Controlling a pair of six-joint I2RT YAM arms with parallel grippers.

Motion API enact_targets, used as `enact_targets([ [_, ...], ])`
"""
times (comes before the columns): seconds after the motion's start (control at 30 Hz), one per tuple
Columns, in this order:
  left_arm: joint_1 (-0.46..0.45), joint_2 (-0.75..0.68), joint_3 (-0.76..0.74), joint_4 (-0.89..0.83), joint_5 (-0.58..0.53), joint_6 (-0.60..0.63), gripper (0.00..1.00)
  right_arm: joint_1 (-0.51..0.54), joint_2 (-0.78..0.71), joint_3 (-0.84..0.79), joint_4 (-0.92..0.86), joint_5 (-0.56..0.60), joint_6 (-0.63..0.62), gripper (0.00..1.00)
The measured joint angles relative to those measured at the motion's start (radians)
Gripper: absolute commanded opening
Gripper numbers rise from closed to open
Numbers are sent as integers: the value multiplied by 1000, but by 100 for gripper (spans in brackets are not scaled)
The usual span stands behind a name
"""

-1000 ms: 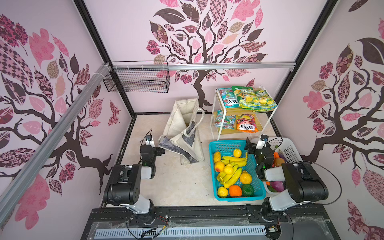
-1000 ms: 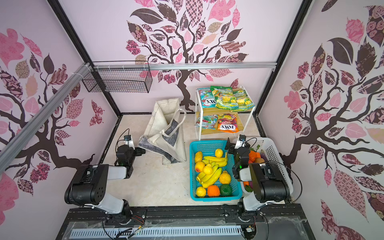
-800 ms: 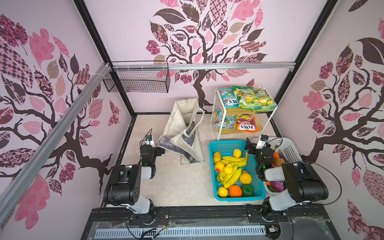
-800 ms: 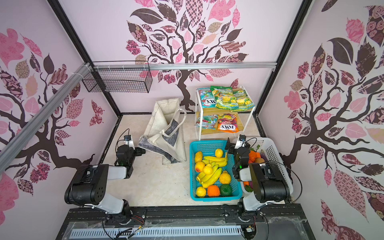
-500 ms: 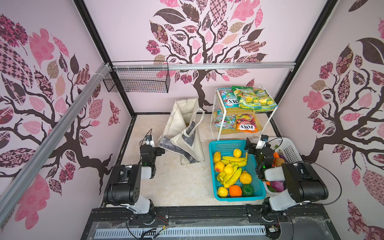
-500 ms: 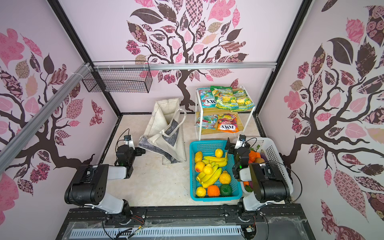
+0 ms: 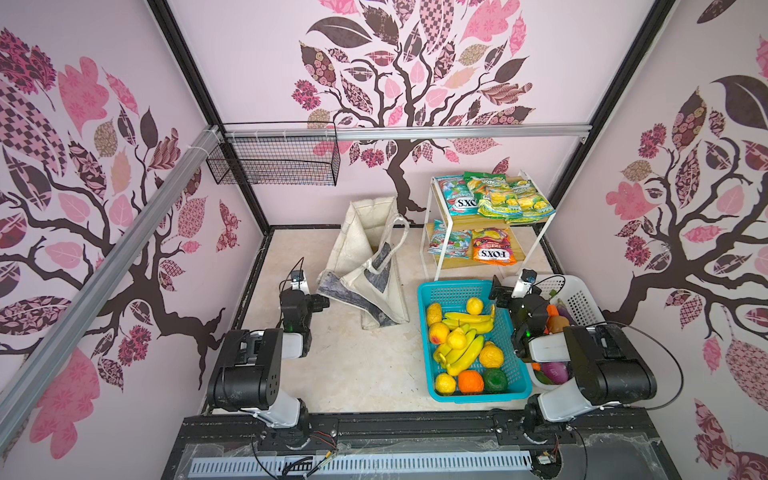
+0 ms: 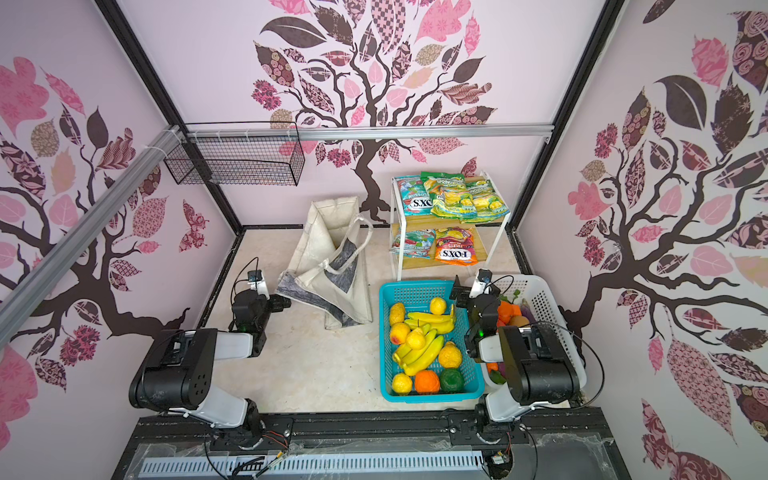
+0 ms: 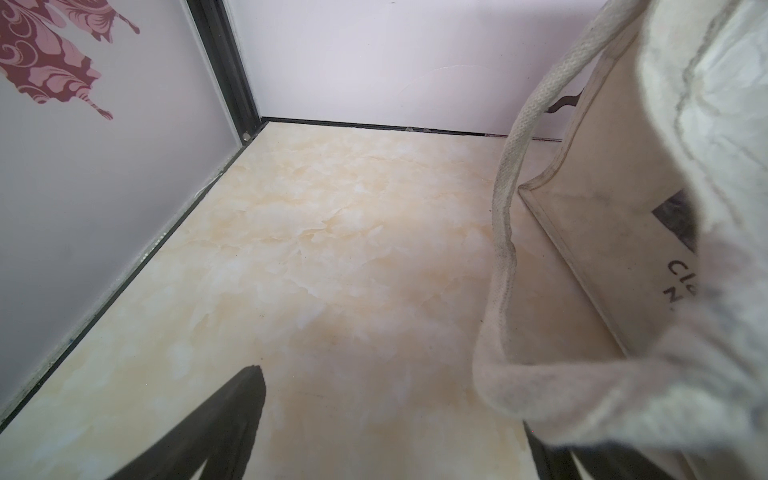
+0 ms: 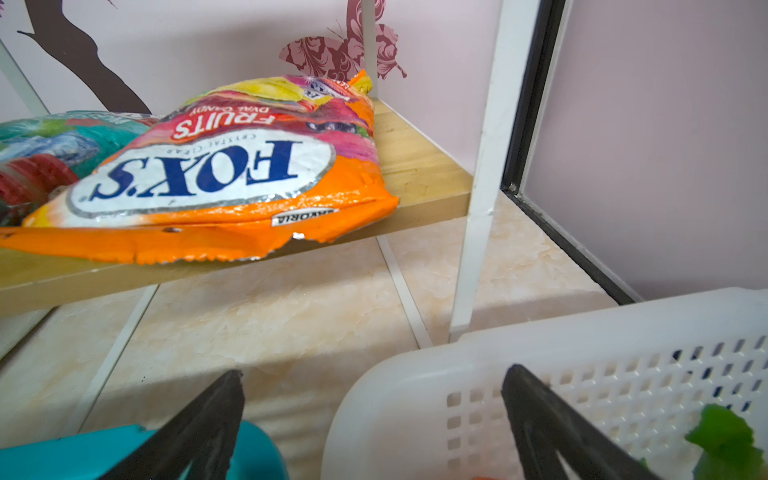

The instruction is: Place the food into the grocery bag and tie it

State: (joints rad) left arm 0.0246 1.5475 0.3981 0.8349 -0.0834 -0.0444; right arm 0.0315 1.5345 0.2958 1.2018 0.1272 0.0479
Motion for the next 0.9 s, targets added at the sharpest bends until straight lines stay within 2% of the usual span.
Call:
enact_targets([
  [0.47,-10,-8,-1,-9,-9,12,98,0,0,-4,8,-5,-1,100],
  [0.63,-38,-147,1,-148,-29,23,98,2,-22,-42,43,-31,-6,100],
  [0.7,-38,-203,0,-179,-51,21,98,6,-59,-52,8,-35,-7,100],
  [0.83,-37,-286,0,-242,-121,0,98,7,-176,3,-227,-59,8,100],
  [0.9,-32,-319,0,-286,-141,-13,98,10,-214,34,-288,-80,14,100],
])
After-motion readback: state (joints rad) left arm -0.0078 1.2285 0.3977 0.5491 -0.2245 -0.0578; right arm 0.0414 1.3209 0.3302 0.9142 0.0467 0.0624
